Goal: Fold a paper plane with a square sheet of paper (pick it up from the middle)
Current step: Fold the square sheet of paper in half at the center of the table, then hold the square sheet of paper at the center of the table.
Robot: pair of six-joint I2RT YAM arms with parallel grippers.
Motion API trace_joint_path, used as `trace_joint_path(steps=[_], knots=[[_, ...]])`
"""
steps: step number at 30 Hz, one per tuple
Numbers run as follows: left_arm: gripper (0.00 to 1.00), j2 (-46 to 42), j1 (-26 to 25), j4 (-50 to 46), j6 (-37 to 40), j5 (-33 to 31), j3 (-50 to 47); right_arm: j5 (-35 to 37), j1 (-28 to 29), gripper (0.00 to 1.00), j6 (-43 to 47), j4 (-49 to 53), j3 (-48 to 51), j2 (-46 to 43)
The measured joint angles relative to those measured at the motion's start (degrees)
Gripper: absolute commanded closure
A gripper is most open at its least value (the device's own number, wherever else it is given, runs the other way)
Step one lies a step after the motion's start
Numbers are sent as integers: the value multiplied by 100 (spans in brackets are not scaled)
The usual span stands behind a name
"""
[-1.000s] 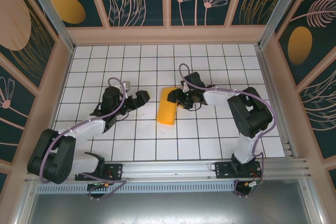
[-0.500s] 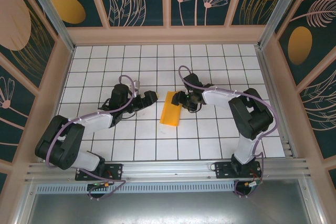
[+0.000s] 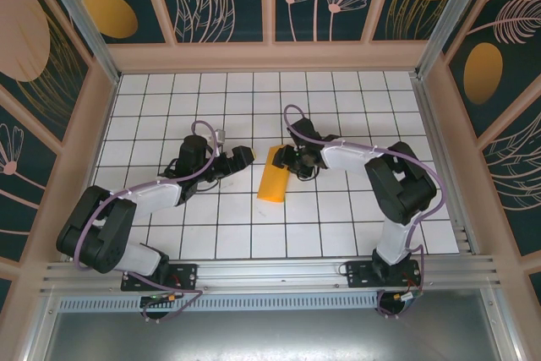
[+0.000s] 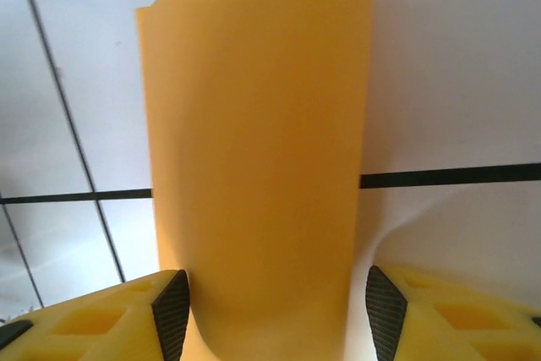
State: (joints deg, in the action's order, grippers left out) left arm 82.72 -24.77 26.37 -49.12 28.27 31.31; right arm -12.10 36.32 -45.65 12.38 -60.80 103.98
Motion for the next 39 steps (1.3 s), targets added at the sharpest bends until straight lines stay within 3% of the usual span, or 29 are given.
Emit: trace_joint_path(steps=[5,10,14,20,23,30,39], knots=[[3,0,0,0,2,0,0,4,55,42,-122,-173,22,-46],[2,0,0,0,0,0,0,-35,42,58,-72,-284,22,-50],[2,0,0,-2,2,-11,2,-199,-42,61,96,-365,31,-50],[2,0,0,-2,0,-22,2,-555,-354,59,802,-345,-35,66],[2,0,0,-2,0,-22,0,-627,-415,53,1084,-260,-203,286],[2,0,0,-2,-2,-24,0,-527,-385,46,1231,-72,-260,369],[15,98,-7,7,-72,-24,63,-28,-219,39,1211,437,-588,483]])
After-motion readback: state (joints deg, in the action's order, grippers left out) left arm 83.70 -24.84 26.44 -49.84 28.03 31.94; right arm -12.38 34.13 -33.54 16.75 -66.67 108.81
